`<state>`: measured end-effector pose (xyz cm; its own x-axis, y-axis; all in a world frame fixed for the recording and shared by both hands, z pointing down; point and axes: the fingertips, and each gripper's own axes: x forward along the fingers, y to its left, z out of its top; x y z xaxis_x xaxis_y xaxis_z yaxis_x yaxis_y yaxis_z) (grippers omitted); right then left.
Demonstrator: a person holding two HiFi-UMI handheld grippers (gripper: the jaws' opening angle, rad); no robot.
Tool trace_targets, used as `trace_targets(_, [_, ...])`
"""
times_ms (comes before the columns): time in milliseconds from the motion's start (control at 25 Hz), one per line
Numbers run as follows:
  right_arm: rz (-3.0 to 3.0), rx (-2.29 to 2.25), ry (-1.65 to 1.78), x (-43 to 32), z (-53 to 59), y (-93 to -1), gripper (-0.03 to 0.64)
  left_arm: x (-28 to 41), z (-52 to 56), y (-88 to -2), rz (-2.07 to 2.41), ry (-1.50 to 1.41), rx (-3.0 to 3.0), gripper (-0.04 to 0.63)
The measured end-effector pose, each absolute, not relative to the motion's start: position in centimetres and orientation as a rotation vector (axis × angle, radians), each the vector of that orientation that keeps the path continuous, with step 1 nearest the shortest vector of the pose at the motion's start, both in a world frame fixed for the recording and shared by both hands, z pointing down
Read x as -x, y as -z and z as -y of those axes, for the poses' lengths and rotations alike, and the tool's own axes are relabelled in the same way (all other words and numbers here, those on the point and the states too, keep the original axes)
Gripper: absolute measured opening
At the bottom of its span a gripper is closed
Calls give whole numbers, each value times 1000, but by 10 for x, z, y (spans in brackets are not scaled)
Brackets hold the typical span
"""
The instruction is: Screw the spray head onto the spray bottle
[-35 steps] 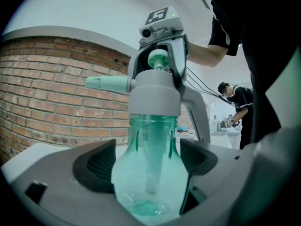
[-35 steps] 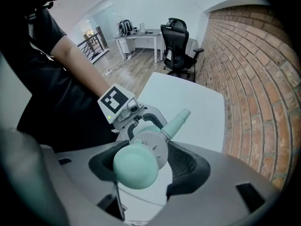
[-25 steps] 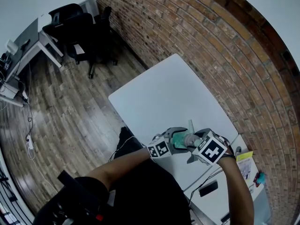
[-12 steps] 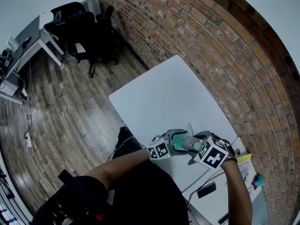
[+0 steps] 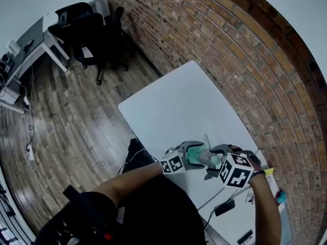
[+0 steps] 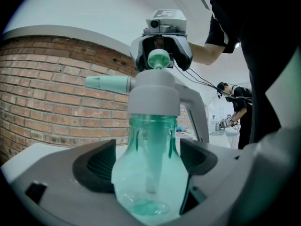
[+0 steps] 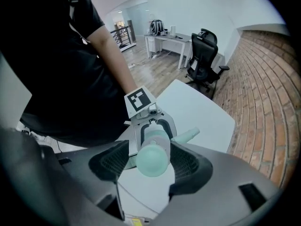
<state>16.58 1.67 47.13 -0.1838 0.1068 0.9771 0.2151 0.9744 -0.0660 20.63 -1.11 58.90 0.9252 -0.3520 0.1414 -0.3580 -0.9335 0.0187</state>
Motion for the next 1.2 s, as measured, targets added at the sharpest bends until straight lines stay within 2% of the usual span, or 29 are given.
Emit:
trace_targets(440, [1693, 397, 399, -171, -12, -477, 259, -206, 13, -583, 557, -203, -3051, 417])
trace_targets(1040, [1512, 610, 546, -188, -11, -483, 259, -206, 12, -587, 561, -206, -3042, 417])
trace_targets(1200, [1573, 569, 468, -179, -14, -481, 259, -206, 12, -588, 560, -207, -3039, 417])
